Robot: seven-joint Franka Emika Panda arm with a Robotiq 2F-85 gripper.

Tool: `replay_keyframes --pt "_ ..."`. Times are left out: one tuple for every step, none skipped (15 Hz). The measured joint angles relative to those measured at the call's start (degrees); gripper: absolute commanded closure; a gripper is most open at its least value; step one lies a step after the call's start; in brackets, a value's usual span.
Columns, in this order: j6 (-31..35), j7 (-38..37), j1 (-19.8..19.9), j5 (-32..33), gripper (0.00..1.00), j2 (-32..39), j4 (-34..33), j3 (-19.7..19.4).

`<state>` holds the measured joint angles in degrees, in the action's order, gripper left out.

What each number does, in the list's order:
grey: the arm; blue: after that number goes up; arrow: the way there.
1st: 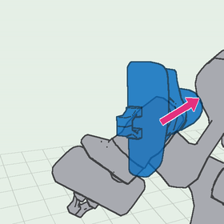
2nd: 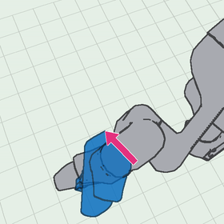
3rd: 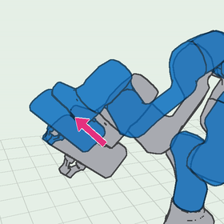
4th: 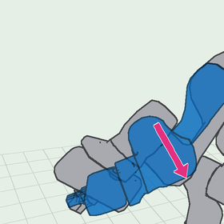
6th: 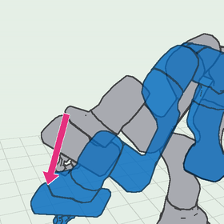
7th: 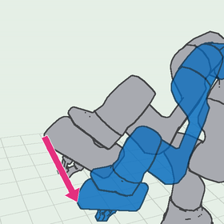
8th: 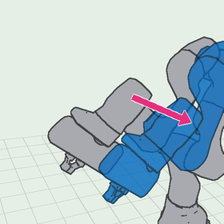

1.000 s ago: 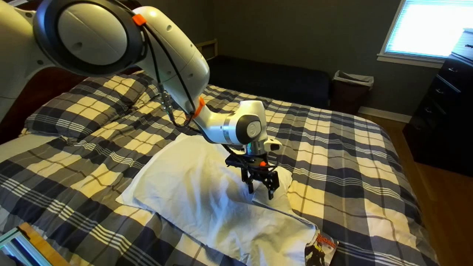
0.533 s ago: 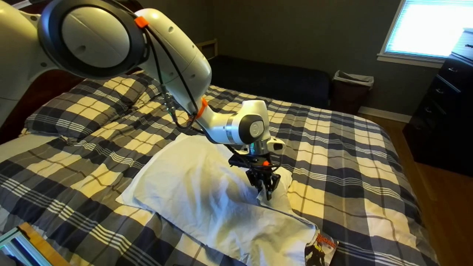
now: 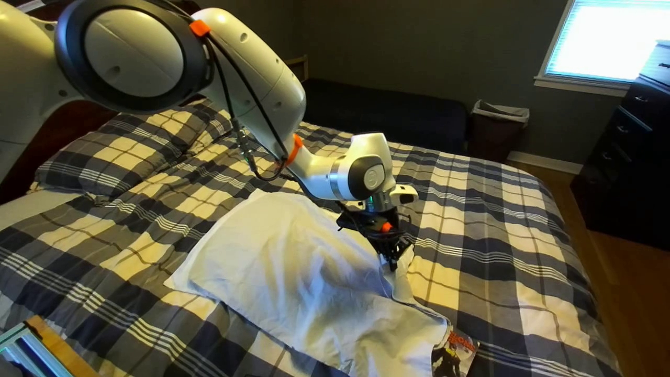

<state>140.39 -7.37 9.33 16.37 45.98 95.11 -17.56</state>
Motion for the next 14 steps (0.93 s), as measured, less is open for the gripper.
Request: replay_keyframes --pt "0.14 0.02 0.24 0.02 0.97 -0.02 -0.21 -0.16" --pt "0.14 0.06 0.33 0.02 0.97 -0.01 -0.25 -0.16" --pt "0.14 0.06 0.27 0.02 0.97 0.0 -0.25 -0.13" --pt "0.14 0.06 0.12 0.02 0.99 0.0 -0.25 -0.11" --pt "0.14 0.06 0.02 0.02 0.99 0.0 -0.25 -0.08" --pt "0.14 0.06 0.0 0.02 0.99 0.0 -0.26 -0.08" --pt "0.1 0.0 0.08 0.02 0.99 0.09 -0.49 -0.18" --pt "0.01 0.0 0.38 -0.01 0.99 0.25 -0.94 -0.24" --pt "-0.1 0.0 0.93 -0.08 0.99 0.49 -1.62 -0.29" --pt "-0.14 0.0 1.64 -0.13 0.99 0.84 -2.44 -0.4" --pt "-0.14 0.0 2.37 -0.19 0.99 1.22 -3.34 -0.54" --pt "-0.14 0.0 3.13 -0.31 0.99 1.67 -4.27 -0.7" --pt "-0.43 0.03 3.89 -0.51 0.99 2.18 -5.3 -0.76" --pt "-1.05 0.04 4.62 -0.7 0.99 2.81 -6.51 -0.79"
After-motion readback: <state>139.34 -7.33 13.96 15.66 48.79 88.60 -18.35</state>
